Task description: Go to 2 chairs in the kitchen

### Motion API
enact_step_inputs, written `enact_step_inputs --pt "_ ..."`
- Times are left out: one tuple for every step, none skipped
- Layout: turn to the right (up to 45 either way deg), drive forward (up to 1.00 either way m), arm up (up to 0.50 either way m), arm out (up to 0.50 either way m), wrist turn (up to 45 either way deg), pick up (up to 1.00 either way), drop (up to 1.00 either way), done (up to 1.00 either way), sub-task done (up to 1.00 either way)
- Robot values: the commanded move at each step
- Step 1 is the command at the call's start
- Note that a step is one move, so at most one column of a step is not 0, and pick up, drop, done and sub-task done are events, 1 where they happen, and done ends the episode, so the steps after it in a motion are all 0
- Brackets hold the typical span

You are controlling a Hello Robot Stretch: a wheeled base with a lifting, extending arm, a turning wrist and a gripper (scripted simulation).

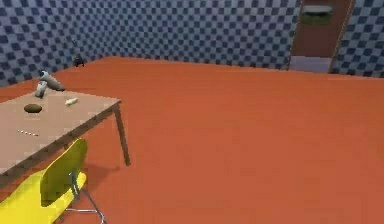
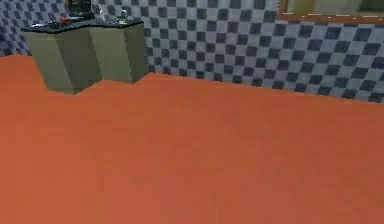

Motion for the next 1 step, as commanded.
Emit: enact_step_inputs --pt "3.0 0.0 0.0 0.0 0.0 0.0 0.0 0.0 0.0"
